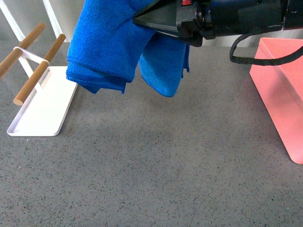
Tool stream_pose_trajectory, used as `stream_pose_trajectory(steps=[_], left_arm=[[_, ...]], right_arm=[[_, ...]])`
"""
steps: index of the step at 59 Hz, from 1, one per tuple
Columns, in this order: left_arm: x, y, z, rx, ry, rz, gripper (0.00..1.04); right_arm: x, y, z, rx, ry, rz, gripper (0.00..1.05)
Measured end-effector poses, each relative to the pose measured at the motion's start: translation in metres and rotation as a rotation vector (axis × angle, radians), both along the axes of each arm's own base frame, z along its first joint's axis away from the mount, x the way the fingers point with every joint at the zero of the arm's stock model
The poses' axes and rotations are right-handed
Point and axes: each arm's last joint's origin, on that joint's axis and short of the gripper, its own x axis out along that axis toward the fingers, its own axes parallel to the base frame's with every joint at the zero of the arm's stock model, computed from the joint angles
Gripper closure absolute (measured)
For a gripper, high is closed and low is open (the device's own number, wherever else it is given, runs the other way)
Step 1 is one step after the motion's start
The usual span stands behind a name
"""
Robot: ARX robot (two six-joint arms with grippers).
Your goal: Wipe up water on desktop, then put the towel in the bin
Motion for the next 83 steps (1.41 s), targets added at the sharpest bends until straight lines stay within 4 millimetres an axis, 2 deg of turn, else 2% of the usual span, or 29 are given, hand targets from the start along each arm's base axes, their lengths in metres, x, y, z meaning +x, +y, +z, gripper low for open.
stream_pose_trajectory(steps=[9,19,21,33,43,47,67,83], left_arm=[[-0.03,0.026,-0.02,0.057,-0.015,0.036,0.67],[-0.054,0.039,-0.041,0.079,0.008,0.022,0.92],[-0.062,0.043,-0.045,0.08,0.008,0.02,1.01],[-0.095,0.06,-0.064,0.087,0.002,0.028,1.01],[-0.112,0.067,-0.073,0.087,0.004,0.03,1.01],[-0.12,0.075,-0.077,0.087,0.005,0.02,1.01],[-0.141,0.078,-0.088,0.087,-0.009,0.032,1.01],[-0.15,0.078,-0.085,0.087,-0.022,0.032,1.01]], right_arm=[[0.0,-0.004,0.002,-0.013,-0.005,-0.013,1.01],[-0.001,-0.003,0.0,-0.024,-0.002,-0.003,1.01],[-0.001,-0.004,0.0,-0.029,-0.001,-0.004,1.01],[-0.003,-0.008,-0.001,-0.048,-0.001,-0.003,1.01],[-0.002,-0.014,-0.003,-0.064,-0.003,-0.012,1.01],[-0.001,-0.015,-0.003,-0.071,-0.004,-0.015,1.01],[-0.002,-0.012,-0.004,-0.088,0.005,-0.017,1.01],[-0.002,-0.01,-0.003,-0.102,0.011,-0.014,1.01]])
